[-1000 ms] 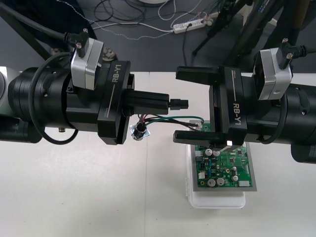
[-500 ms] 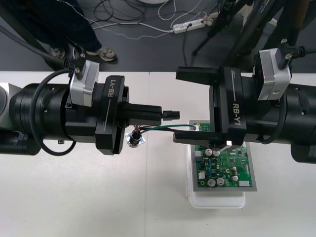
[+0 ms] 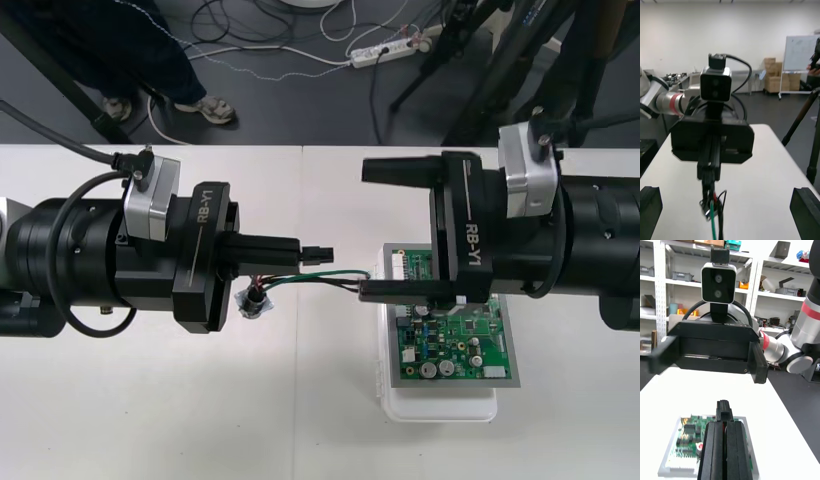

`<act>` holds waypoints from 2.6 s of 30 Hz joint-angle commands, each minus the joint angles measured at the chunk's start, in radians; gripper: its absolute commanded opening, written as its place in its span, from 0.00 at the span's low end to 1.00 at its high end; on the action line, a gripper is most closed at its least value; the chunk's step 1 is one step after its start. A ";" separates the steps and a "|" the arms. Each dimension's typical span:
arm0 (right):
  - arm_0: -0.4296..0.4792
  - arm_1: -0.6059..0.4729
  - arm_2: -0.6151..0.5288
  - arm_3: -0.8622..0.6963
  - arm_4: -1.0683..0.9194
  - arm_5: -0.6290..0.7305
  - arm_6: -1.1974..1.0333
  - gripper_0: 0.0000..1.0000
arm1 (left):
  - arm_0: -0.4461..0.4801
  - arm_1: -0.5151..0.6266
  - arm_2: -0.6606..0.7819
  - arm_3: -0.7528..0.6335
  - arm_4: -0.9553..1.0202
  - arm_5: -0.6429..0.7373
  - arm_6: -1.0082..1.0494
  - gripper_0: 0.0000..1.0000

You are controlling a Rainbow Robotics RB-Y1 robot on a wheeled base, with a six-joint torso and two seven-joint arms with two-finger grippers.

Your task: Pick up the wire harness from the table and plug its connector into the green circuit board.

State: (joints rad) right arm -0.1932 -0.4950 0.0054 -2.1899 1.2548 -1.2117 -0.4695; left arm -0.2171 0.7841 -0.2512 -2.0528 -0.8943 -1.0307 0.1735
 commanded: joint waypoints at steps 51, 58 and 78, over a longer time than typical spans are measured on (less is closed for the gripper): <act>0.215 -0.353 -0.177 -0.160 0.801 -0.359 -0.052 1.00 | 0.088 -0.371 0.290 0.542 -0.328 -0.540 -0.440 0.00; 0.210 -0.355 -0.133 -0.160 0.907 -0.359 -0.029 1.00 | 0.088 -0.399 0.288 0.602 -0.362 -0.540 -0.505 0.00; 0.146 -0.352 0.059 0.013 1.088 -0.359 0.029 1.00 | 0.045 -0.467 0.271 0.793 -0.388 -0.540 -0.602 0.00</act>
State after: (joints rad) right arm -0.0069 -0.8130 0.0370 -2.1864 2.3317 -1.5661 -0.4811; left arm -0.1494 0.3359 0.0123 -1.2710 -1.2779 -1.5263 -0.3282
